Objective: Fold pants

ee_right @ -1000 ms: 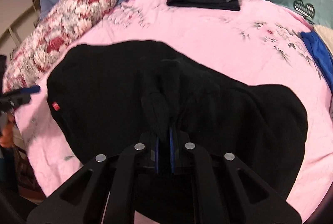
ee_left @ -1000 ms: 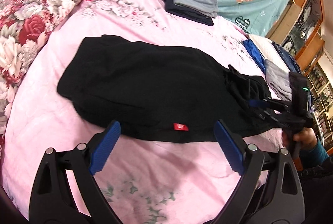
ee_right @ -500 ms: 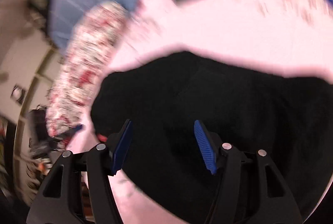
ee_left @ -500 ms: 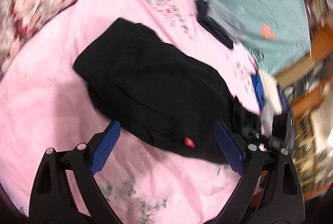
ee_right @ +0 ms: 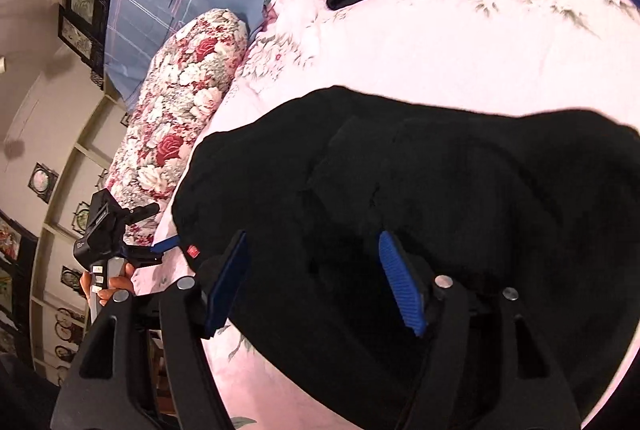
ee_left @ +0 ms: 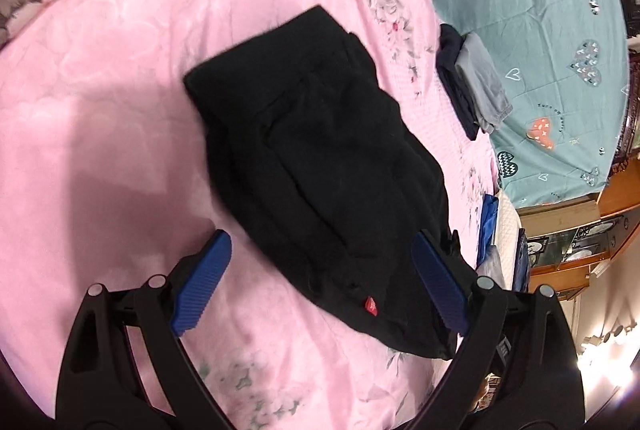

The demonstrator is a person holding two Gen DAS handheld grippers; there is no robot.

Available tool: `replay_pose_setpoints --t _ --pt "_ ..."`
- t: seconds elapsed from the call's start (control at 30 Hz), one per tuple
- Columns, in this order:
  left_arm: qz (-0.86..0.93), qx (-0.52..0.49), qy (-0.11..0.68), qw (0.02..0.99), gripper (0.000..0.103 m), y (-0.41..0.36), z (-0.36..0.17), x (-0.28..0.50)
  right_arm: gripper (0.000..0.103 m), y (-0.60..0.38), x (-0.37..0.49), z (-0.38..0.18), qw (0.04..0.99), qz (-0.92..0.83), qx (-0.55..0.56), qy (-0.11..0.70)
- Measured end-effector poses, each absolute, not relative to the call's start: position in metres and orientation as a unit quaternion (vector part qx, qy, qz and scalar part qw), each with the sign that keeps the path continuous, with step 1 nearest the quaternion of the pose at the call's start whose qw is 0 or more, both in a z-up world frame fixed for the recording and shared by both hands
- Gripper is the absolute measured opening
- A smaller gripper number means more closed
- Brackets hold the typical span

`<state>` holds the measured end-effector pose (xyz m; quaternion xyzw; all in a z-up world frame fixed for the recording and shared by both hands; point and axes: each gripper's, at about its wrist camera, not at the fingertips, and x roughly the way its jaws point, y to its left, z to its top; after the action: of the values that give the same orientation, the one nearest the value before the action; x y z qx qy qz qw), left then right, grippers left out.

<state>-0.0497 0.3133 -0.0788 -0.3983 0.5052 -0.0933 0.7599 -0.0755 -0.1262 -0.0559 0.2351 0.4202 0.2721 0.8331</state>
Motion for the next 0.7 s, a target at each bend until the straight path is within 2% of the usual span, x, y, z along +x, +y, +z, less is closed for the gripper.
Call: replay_pose_setpoints --t 0.33,0.43,0.6,0.63,0.7 --pt "-0.071 -0.399 0.488 0.773 0.093 0.306 -0.084 -0.022 0.068 -0.116 -0.077 -0.054 0.826 0.294 0.246 0.413" --pt "-0.067 -0.401 0.475 0.781 0.090 0.305 -0.083 -0.024 0.068 -0.118 -0.079 -0.052 0.829 0.292 0.249 0.406" --pt "-0.049 -0.395 0.458 0.795 0.057 0.311 -0.085 -0.034 0.068 -0.120 -0.080 -0.048 0.832 0.291 0.248 0.403" --pt "-0.051 -0.396 0.456 0.795 0.053 0.312 -0.086 -0.035 0.068 -0.120 -0.080 -0.048 0.832 0.289 0.248 0.403" --pt "-0.048 -0.396 0.455 0.796 0.033 0.316 -0.087 -0.036 0.068 -0.121 -0.080 -0.049 0.832 0.284 0.249 0.405"
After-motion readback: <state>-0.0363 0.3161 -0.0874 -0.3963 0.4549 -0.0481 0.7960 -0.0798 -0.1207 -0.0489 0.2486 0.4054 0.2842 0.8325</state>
